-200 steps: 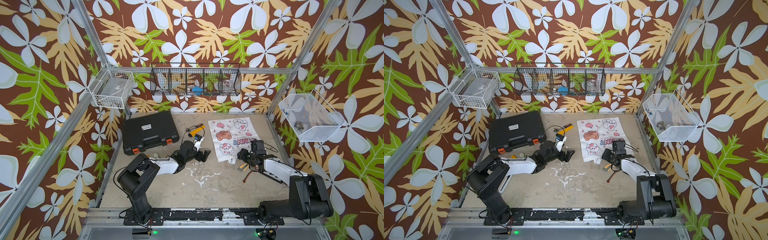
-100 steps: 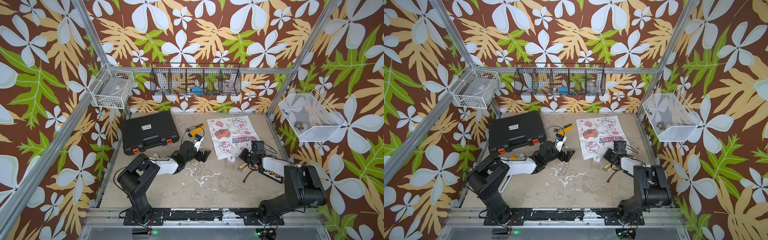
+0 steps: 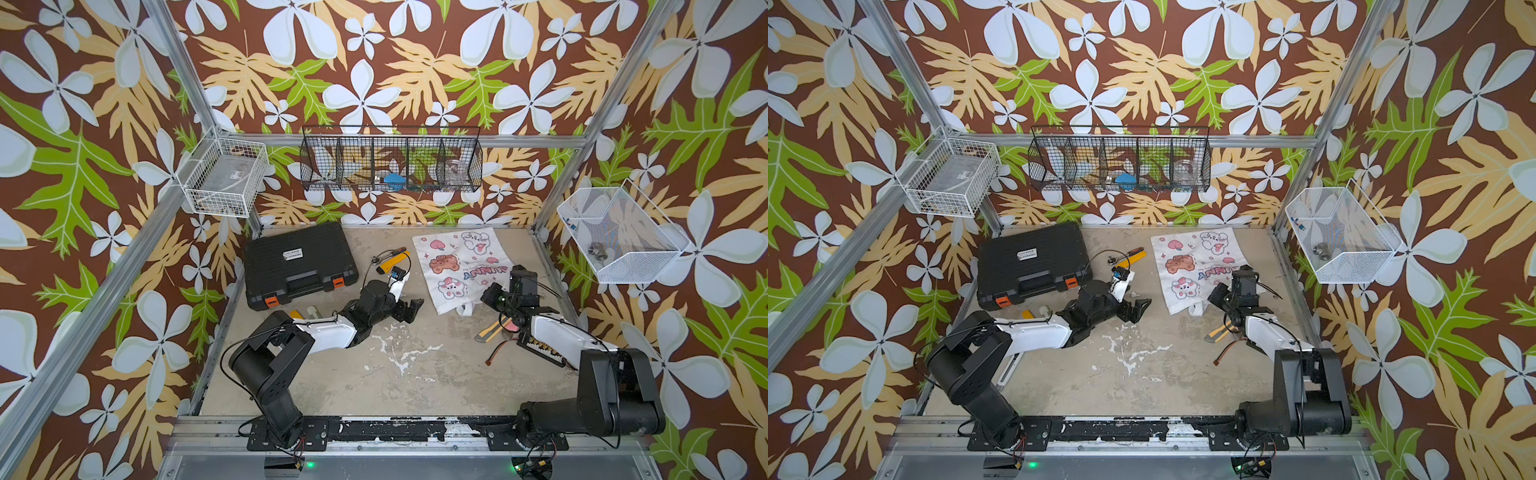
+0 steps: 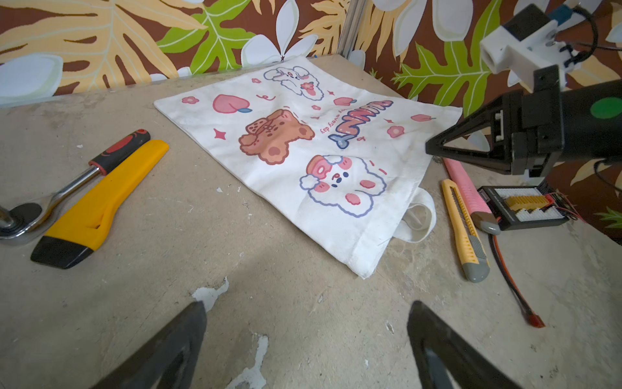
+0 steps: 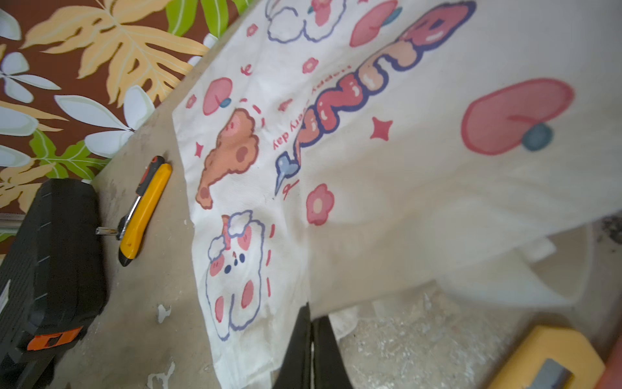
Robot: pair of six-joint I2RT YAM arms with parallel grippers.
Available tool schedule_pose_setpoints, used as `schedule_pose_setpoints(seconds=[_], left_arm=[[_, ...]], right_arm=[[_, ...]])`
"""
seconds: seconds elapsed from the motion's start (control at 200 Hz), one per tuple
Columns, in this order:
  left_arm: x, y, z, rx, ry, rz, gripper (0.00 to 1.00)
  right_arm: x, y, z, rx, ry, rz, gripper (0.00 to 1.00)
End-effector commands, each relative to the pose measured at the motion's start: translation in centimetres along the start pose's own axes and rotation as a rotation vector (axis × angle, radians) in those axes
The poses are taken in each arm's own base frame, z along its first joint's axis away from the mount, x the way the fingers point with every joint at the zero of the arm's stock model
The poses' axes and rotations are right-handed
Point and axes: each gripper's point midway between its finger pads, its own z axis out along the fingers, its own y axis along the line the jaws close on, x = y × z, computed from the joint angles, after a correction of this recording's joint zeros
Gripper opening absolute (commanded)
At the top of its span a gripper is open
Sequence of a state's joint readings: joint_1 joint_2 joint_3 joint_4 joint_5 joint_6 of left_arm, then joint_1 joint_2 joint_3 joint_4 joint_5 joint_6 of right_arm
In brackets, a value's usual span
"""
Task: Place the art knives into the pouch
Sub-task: Open the pouch at the center of the board.
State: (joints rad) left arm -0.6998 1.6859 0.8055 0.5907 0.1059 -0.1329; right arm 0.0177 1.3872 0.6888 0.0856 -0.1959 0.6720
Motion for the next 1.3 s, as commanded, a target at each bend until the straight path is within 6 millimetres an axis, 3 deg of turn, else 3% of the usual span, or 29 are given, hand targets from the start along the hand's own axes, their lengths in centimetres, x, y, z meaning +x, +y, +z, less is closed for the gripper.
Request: schedule_pose_setpoints(seconds=[0.0,0.29,0.4,0.626,0.786,0.976,1.291], left_arm=[[-0.4,-0.3,-0.1,-0.005,0.003,0.042,0.95],[0.6,-6.5,2.1,0.121,0.014,0.291,0.99],[0.3,-8.0,2.6,0.155,-0.039,0.335,1.00],[-0.4,-9.2,4.6,0.153,-0.077,0.366,0.94],[0.7,-10.5,7.1,0.139,-0.048,0.417,0.90],[1.2,-9.9,9.0,0.094,-0.036,0.449,0.83],[0.0,-10.4,9.6,0.098,-0.062,0.459,0.82]], right_arm=[[-0.6,1.0,-0.9,-0.027,-0.011,-0.051,0.00],[-1.3,3.4,-2.5,-0.122,-0.011,-0.062,0.00],[-1.1,4.2,-2.9,-0.161,0.008,-0.063,0.00],[-0.4,4.9,-3.6,-0.209,0.035,-0.068,0.00],[0.1,5.3,-3.8,-0.234,0.058,-0.067,0.00],[0.1,5.8,-4.5,-0.258,0.059,-0.072,0.00],[0.3,5.7,-4.9,-0.258,0.055,-0.084,0.00]])
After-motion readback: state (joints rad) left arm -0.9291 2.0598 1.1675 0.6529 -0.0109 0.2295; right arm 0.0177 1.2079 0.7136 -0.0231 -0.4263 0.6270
